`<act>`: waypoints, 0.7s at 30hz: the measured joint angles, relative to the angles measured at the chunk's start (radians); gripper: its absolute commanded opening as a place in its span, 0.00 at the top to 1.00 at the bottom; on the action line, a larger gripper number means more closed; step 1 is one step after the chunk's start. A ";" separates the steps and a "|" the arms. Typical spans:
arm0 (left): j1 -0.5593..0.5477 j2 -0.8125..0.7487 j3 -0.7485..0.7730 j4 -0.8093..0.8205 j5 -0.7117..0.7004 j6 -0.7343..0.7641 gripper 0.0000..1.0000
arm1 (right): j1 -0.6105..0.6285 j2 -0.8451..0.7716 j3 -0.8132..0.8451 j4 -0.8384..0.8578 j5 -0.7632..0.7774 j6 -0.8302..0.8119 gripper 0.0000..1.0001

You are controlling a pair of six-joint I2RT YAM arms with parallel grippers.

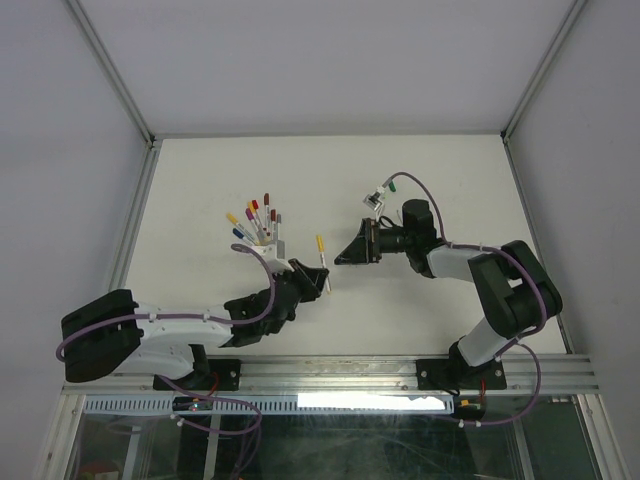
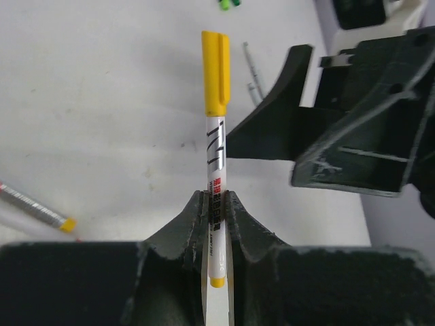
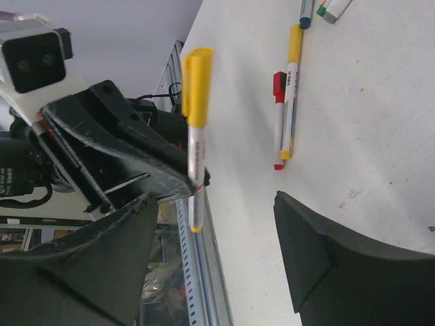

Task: Open the pen caps
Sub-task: Pick up the pen from the center of the board.

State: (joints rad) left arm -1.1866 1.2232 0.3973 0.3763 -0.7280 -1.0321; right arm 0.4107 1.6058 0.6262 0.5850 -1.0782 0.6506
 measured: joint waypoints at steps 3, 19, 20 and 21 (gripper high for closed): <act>0.002 0.028 0.000 0.156 0.028 0.081 1.00 | 0.001 0.000 0.000 0.010 0.000 0.016 0.31; 0.003 0.162 0.015 0.419 0.121 0.158 1.00 | 0.004 -0.002 0.000 0.102 -0.030 0.091 0.69; 0.003 0.166 0.016 0.422 0.126 0.157 1.00 | 0.004 -0.003 0.000 0.104 -0.031 0.092 0.75; 0.003 0.170 0.017 0.420 0.127 0.157 1.00 | 0.005 -0.003 0.000 0.105 -0.037 0.093 0.80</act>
State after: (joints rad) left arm -1.1835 1.3930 0.4145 0.7967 -0.6014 -0.8749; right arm 0.4156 1.6028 0.6262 0.6899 -1.1152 0.7433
